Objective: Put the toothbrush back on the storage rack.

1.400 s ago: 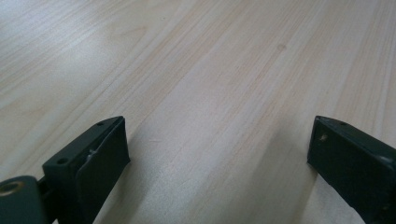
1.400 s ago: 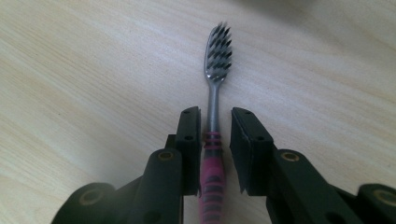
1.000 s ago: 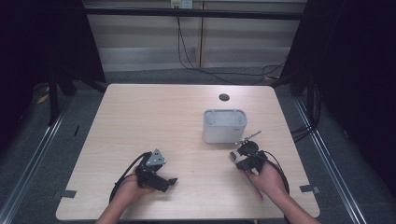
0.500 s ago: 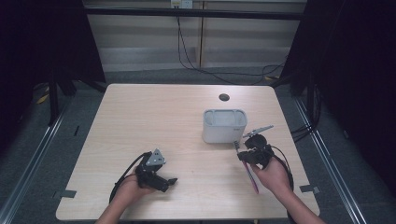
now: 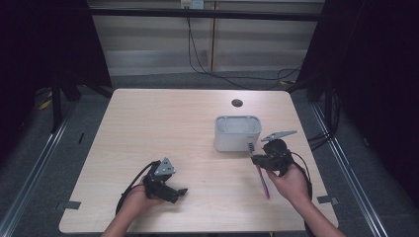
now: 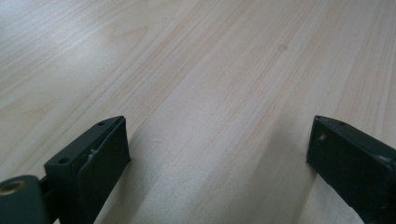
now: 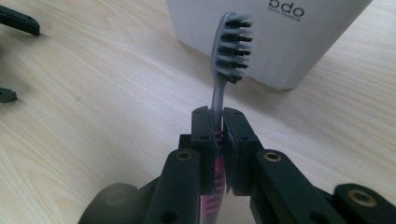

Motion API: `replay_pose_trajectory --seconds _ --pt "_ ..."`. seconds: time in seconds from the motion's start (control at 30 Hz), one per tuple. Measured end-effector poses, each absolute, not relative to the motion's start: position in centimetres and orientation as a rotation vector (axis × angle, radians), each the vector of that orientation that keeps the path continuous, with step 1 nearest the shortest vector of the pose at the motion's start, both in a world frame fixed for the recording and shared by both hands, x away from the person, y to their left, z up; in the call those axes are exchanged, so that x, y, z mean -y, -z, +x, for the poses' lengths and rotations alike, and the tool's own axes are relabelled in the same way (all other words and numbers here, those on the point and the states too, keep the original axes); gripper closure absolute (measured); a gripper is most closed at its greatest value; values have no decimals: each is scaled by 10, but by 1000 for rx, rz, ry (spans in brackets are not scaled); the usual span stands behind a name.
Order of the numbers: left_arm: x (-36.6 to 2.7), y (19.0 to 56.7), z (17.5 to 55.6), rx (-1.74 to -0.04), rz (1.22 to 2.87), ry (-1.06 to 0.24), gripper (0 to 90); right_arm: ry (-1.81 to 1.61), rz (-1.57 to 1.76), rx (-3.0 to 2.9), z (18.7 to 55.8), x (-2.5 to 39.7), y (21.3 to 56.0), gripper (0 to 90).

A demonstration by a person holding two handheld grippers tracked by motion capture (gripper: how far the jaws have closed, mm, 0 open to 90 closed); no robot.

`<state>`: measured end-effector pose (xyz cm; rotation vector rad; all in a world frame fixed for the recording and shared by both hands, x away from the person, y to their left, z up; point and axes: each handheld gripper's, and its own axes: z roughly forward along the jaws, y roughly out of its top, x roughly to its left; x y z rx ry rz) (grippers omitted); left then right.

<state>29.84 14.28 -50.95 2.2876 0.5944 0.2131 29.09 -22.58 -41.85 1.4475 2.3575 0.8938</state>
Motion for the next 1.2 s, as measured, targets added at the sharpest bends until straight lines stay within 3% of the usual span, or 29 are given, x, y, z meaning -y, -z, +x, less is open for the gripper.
replay_pose_trajectory --seconds 1.2 --pt "-143 510 298 -595 2286 -214 54 -1248 1242 -1955 283 231 362 841"
